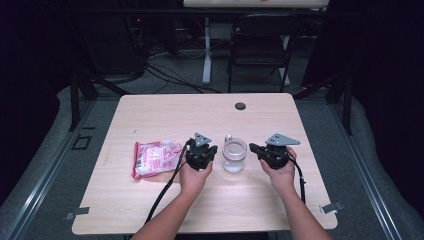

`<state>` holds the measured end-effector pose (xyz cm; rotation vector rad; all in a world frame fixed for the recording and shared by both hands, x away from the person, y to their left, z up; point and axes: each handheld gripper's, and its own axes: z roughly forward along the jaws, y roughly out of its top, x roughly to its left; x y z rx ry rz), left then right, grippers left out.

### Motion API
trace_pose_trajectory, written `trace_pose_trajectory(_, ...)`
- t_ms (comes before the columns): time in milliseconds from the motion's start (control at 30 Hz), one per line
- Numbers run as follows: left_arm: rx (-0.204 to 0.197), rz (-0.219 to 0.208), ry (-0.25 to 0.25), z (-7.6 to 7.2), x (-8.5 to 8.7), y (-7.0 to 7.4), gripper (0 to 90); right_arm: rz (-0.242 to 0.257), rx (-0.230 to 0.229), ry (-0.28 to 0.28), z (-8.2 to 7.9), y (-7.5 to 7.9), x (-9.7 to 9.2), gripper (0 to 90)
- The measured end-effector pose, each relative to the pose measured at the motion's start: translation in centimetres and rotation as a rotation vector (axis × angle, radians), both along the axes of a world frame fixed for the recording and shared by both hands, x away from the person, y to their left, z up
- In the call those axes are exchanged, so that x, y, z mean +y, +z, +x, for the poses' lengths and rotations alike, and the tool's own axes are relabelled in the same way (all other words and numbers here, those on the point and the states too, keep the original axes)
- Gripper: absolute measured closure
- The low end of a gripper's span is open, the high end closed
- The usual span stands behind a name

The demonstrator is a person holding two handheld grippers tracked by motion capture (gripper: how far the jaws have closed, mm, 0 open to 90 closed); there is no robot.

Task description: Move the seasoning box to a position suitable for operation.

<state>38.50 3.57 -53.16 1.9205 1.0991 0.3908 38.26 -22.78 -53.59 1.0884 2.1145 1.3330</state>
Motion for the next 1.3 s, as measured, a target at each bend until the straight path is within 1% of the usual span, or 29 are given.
trace_pose_trajectory(33, -0.001, 0.01, -0.004, 0.1, -0.1, 0.0, 90.0, -0.003, 0.001, 0.0, 0.0, 0.0, 0.0, 90.0)
trace_pose_trajectory(100, -0.01, 0.015, -0.007, 0.2, -0.5, 0.1, 90.0, 0.005, 0.001, 0.004, 0.1, -0.2, 0.2, 90.0)
trace_pose_trajectory(133, -0.01, 0.015, -0.007, 0.2, -0.5, 0.1, 90.0, 0.002, 0.002, 0.007, 0.1, -0.2, 0.3, 90.0)
trace_pose_trajectory(233, -0.016, 0.015, -0.015, 0.3, -1.2, 0.3, 90.0, -0.005, 0.002, 0.026, 0.2, -0.2, 0.6, 90.0)
trace_pose_trajectory(300, -0.018, 0.033, -0.02, 0.3, -1.6, 0.3, 90.0, -0.012, -0.001, 0.018, 0.2, -0.1, 0.8, 90.0)
trace_pose_trajectory(333, -0.022, 0.044, -0.02, 0.3, -1.6, 0.3, 90.0, -0.006, -0.001, 0.018, 0.3, -0.2, 0.9, 90.0)
trace_pose_trajectory(400, -0.018, 0.029, -0.022, 0.4, -1.5, 0.3, 90.0, 0.0, 0.006, 0.019, 0.4, -0.2, 0.8, 90.0)
trace_pose_trajectory(433, -0.019, 0.03, -0.028, 0.4, -1.5, 0.3, 90.0, 0.004, 0.009, 0.017, 0.4, -0.3, 0.8, 90.0)
trace_pose_trajectory(500, -0.023, 0.027, -0.041, 0.5, -1.4, 0.2, 90.0, -0.003, 0.013, 0.015, 0.4, -0.3, 0.9, 90.0)
trace_pose_trajectory(600, -0.025, 0.029, -0.045, 0.4, -1.4, 0.2, 90.0, -0.001, 0.024, 0.019, 0.3, -0.2, 0.8, 90.0)
trace_pose_trajectory(633, -0.021, 0.031, -0.049, 0.4, -1.3, 0.3, 90.0, -0.008, 0.024, 0.017, 0.3, -0.2, 0.8, 90.0)
trace_pose_trajectory(667, -0.024, 0.025, -0.052, 0.4, -1.4, 0.2, 90.0, -0.004, 0.023, 0.014, 0.2, -0.2, 0.9, 90.0)
trace_pose_trajectory(733, -0.026, 0.033, -0.068, 0.3, -1.2, 0.3, 90.0, -0.011, 0.026, 0.016, -0.1, -0.2, 0.8, 90.0)
trace_pose_trajectory(767, -0.027, 0.031, -0.071, 0.2, -1.3, 0.2, 90.0, -0.011, 0.027, 0.013, -0.2, -0.1, 0.9, 90.0)
trace_pose_trajectory(800, -0.029, 0.04, -0.081, 0.1, -1.2, 0.3, 90.0, -0.013, 0.03, 0.013, -0.4, -0.1, 0.9, 90.0)
trace_pose_trajectory(833, -0.03, 0.044, -0.09, 0.0, -1.2, 0.3, 90.0, -0.024, 0.03, 0.016, -0.6, 0.0, 0.9, 90.0)
trace_pose_trajectory(867, -0.021, 0.047, -0.096, -0.2, -1.1, 0.4, 90.0, -0.034, 0.029, 0.016, -0.8, 0.0, 0.9, 90.0)
trace_pose_trajectory(900, -0.031, 0.04, -0.101, -0.3, -1.1, 0.3, 90.0, -0.041, 0.029, 0.012, -1.1, 0.1, 1.0, 90.0)
trace_pose_trajectory(967, -0.026, 0.033, -0.119, -0.6, -0.8, 0.3, 90.0, -0.046, 0.031, 0.015, -1.6, 0.2, 1.1, 90.0)
trace_pose_trajectory(1000, -0.018, 0.035, -0.126, -0.8, -0.6, 0.3, 90.0, -0.045, 0.029, 0.017, -1.9, 0.2, 1.1, 90.0)
trace_pose_trajectory(1033, -0.021, 0.031, -0.135, -1.0, -0.5, 0.3, 90.0, -0.032, 0.031, 0.014, -2.2, 0.1, 1.1, 90.0)
trace_pose_trajectory(1067, -0.025, 0.033, -0.146, -1.2, -0.4, 0.3, 90.0, -0.022, 0.044, 0.021, -2.5, 0.1, 1.1, 90.0)
trace_pose_trajectory(1133, -0.023, 0.039, -0.173, -1.7, -0.1, 0.3, 90.0, -0.029, 0.044, 0.028, -3.2, 0.1, 1.2, 90.0)
trace_pose_trajectory(1200, -0.027, 0.031, -0.189, -2.1, 0.2, 0.2, 90.0, -0.039, 0.043, 0.03, -3.9, 0.2, 1.4, 90.0)
trace_pose_trajectory(1233, -0.018, 0.026, -0.204, -2.3, 0.4, 0.3, 90.0, -0.043, 0.046, 0.034, -4.3, 0.3, 1.5, 90.0)
trace_pose_trajectory(1267, -0.018, 0.026, -0.204, -2.3, 0.4, 0.3, 90.0, -0.047, 0.046, 0.031, -4.8, 0.3, 1.6, 90.0)
trace_pose_trajectory(1300, -0.031, 0.038, -0.209, -2.8, 0.5, 0.3, 90.0, -0.055, 0.048, 0.032, -5.3, 0.4, 1.8, 90.0)
